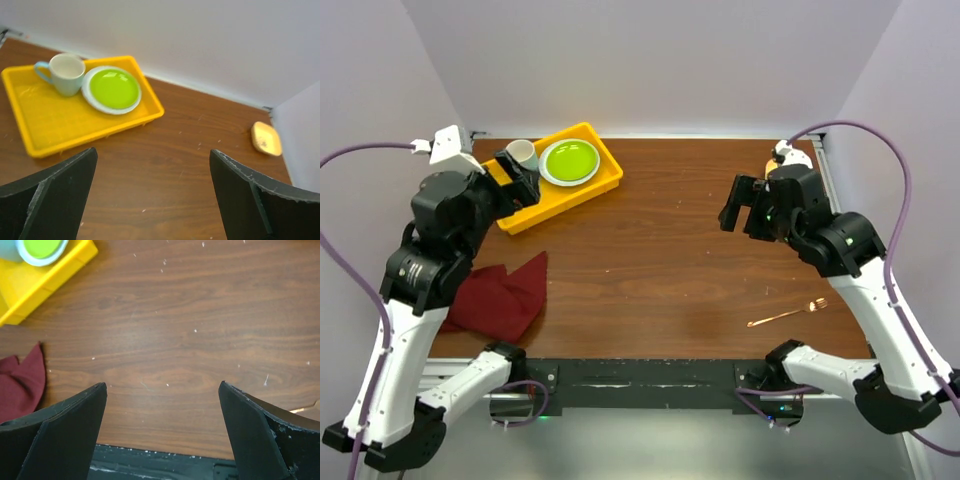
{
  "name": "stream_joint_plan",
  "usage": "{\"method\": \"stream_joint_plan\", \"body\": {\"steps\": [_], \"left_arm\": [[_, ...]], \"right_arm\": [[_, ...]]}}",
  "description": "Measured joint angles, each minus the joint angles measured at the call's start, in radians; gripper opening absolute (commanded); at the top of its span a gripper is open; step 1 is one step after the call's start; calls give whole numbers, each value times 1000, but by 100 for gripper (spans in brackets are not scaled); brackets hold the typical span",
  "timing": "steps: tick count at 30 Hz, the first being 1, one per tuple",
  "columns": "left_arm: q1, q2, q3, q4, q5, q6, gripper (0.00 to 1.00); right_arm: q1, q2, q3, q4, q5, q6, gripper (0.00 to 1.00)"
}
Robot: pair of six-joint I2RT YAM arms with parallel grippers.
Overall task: Fold the napkin, place the utensils inside, and roll it up
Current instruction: Move the napkin to the centre of the board
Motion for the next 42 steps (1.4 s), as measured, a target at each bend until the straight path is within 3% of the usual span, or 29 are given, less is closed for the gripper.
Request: {"method": "stream_joint_plan", "body": {"steps": [5, 9, 15, 22, 31, 33, 35, 38, 39, 42], "left_arm": [[0, 98, 31, -203, -82, -52, 100], [0, 140, -85, -308, -98, -106, 100], [0, 70, -190, -404, -81, -174, 98], [0, -158, -174, -459, -72, -240, 94], [0, -237, -60, -592, -69, -286, 91], [0, -254, -27, -608, -68, -288, 91], [0, -277, 21, -616, -61, -295, 90], [0, -280, 50, -618, -47, -296, 89], [0, -280, 52, -618, -43, -297, 89], [0, -280, 52, -622, -29, -304, 89]], "right_arm": [[0, 75, 0, -33, 16, 47, 98], [0, 182, -8, -49, 6, 70, 98], [92, 460, -27, -19, -136, 74, 98], [382, 713, -31, 354, -332, 201, 98], [616, 1072, 145, 748, -422, 431, 97], [649, 1115, 146, 796, -434, 479, 91], [679, 1165, 150, 858, -456, 532, 55], [690, 1186, 155, 919, -473, 573, 49], [690, 1188, 155, 927, -474, 581, 32], [683, 1187, 137, 973, -480, 583, 8]]}}
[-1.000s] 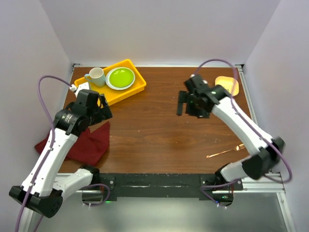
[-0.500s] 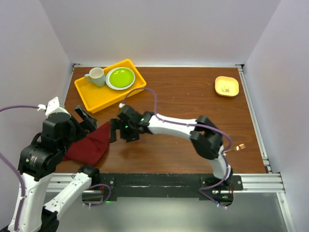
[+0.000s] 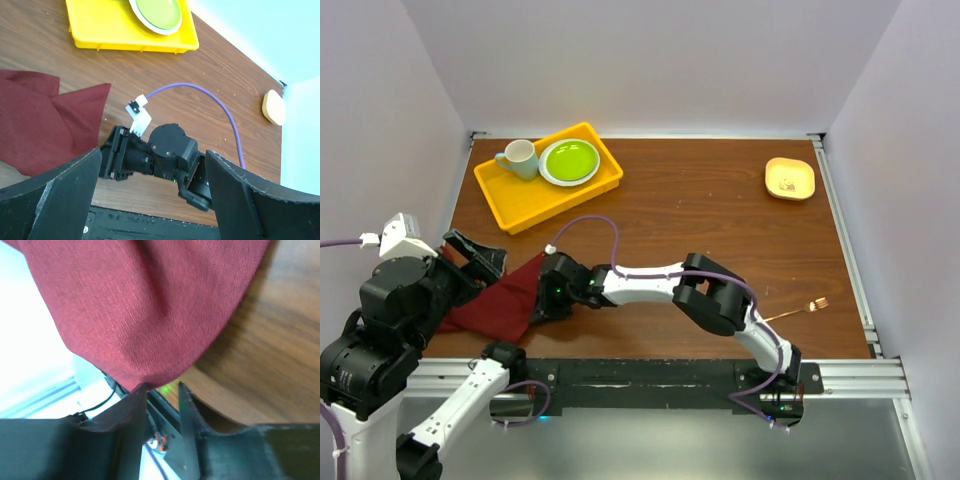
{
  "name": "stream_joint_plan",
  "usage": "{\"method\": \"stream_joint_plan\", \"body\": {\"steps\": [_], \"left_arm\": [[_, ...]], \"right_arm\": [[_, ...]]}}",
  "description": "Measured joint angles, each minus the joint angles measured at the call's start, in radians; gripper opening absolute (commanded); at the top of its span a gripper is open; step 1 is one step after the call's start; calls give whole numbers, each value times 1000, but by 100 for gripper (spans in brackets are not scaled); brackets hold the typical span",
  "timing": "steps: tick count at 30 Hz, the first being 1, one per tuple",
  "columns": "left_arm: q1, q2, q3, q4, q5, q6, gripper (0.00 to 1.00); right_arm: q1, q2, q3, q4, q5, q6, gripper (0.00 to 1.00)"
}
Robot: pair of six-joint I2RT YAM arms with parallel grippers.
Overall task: Fold the napkin, place the utensils inside, and roll it up
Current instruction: Move the napkin to the centre of the board
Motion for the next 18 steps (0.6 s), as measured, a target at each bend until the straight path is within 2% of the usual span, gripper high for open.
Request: {"method": "stream_joint_plan", "body": {"steps": [1, 5, 10, 13, 14, 16, 18], "left_arm": [[0, 0, 0, 0, 4, -1, 89], [0, 0, -18, 9, 20, -3, 89], [0, 11, -106, 59, 82, -3, 88], [0, 45, -161, 93, 131, -3, 87], [0, 67, -174, 103, 148, -2, 87], [0, 100, -184, 119, 171, 1, 87], [0, 119, -183, 134, 184, 3, 87]], "right_arm": [[-6, -4, -19, 21, -5, -3, 0], [-69, -54, -135, 6, -17, -53, 0], [-227, -307, -391, -110, 15, -215, 0], [-322, -509, -512, -170, 27, -329, 43], [-337, -565, -539, -177, 23, -359, 52], [-333, -612, -547, -169, -2, -399, 55], [-304, -583, -520, -144, -33, -409, 58]]}}
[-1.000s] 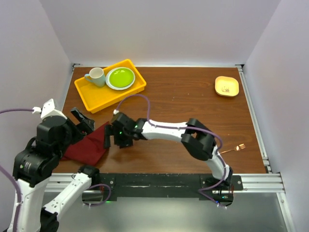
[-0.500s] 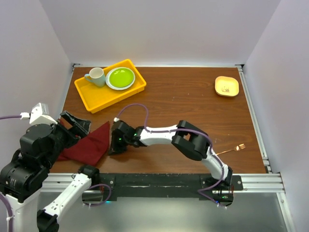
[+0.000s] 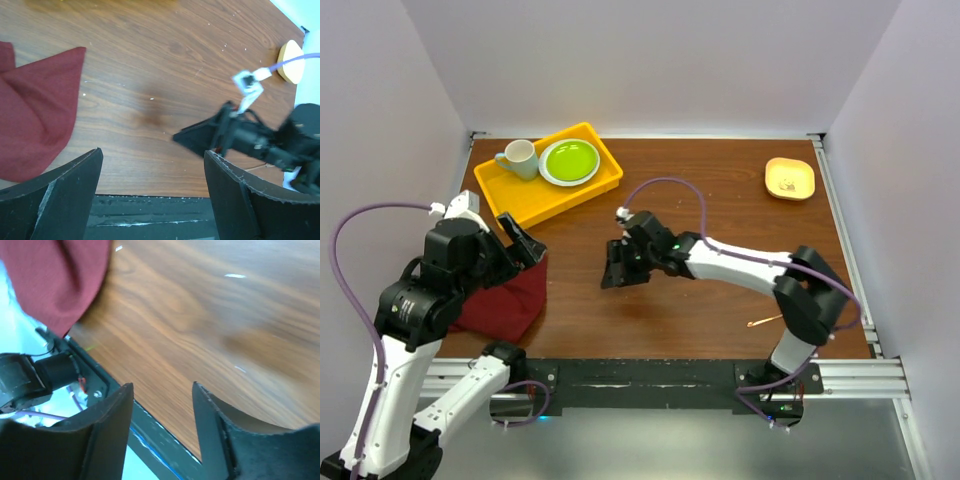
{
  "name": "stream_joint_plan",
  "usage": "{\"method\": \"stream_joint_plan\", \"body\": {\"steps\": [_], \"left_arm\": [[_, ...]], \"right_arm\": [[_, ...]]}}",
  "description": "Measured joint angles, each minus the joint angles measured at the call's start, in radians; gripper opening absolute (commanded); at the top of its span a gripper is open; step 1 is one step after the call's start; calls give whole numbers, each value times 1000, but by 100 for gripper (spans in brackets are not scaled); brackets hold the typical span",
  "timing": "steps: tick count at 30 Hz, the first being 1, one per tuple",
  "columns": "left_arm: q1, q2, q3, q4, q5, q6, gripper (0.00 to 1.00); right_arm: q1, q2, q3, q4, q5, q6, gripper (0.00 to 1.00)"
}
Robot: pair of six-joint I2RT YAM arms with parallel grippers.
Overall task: Fold the napkin, place the utensils inside, and roll it up
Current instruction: Move the napkin to the centre of the board
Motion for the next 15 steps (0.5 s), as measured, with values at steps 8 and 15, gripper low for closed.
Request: {"method": "stream_joint_plan", "body": {"steps": [8, 15], "left_arm": [[0, -6, 37, 1, 12, 0, 86], [0, -32, 58, -34, 12, -1, 86]], "right_arm": [[140, 384, 279, 111, -48, 158, 68], [224, 579, 466, 246, -56, 386, 64]]}}
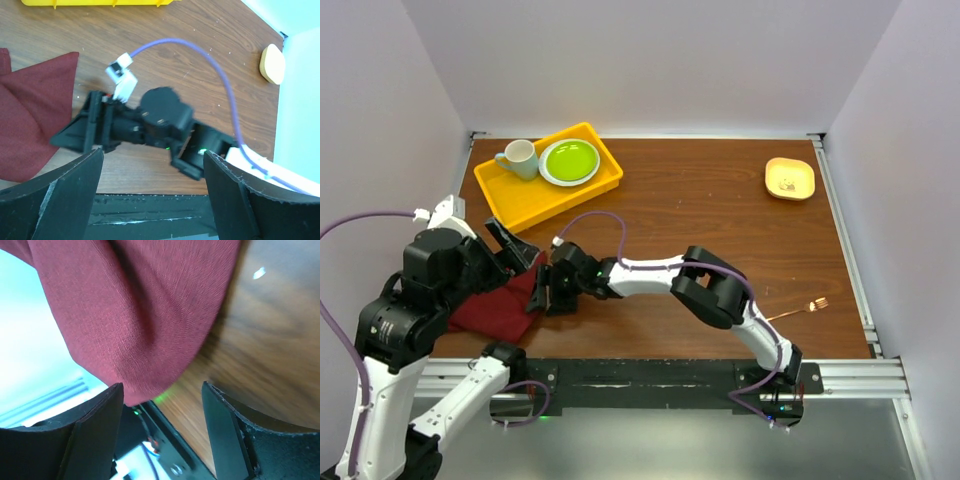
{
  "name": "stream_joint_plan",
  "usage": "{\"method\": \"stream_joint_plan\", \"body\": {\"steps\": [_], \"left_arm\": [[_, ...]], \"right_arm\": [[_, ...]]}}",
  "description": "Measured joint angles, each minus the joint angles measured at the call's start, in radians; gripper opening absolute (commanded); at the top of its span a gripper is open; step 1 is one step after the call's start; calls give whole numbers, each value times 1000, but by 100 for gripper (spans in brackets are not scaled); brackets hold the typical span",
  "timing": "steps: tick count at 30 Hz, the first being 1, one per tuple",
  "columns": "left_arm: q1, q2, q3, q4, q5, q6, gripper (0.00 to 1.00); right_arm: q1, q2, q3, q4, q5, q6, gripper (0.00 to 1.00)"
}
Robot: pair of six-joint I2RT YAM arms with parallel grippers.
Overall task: Fold the napkin, place the utensils inside, and roll it up
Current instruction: Move the napkin to the centre of the board
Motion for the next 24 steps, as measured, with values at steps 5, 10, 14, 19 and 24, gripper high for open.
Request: {"method": "stream_joint_plan", "body": {"steps": [5, 10, 14, 19, 24], "left_arm": [[0, -8, 43, -17, -2, 1, 86], [0, -10, 60, -26, -16, 11, 86], [0, -6, 11, -11, -20, 21, 83], [0, 70, -111, 55, 2, 76, 80], [0, 224, -230, 148, 47, 111, 80]], "right_arm": [[21, 67, 17, 73, -19, 112, 14], [2, 79, 23, 42, -16, 94, 0], [-55, -62, -113, -89, 27, -51, 0], [-214, -440, -437, -262, 99, -257, 0], [-404, -811, -670, -478, 221, -410, 39]]}}
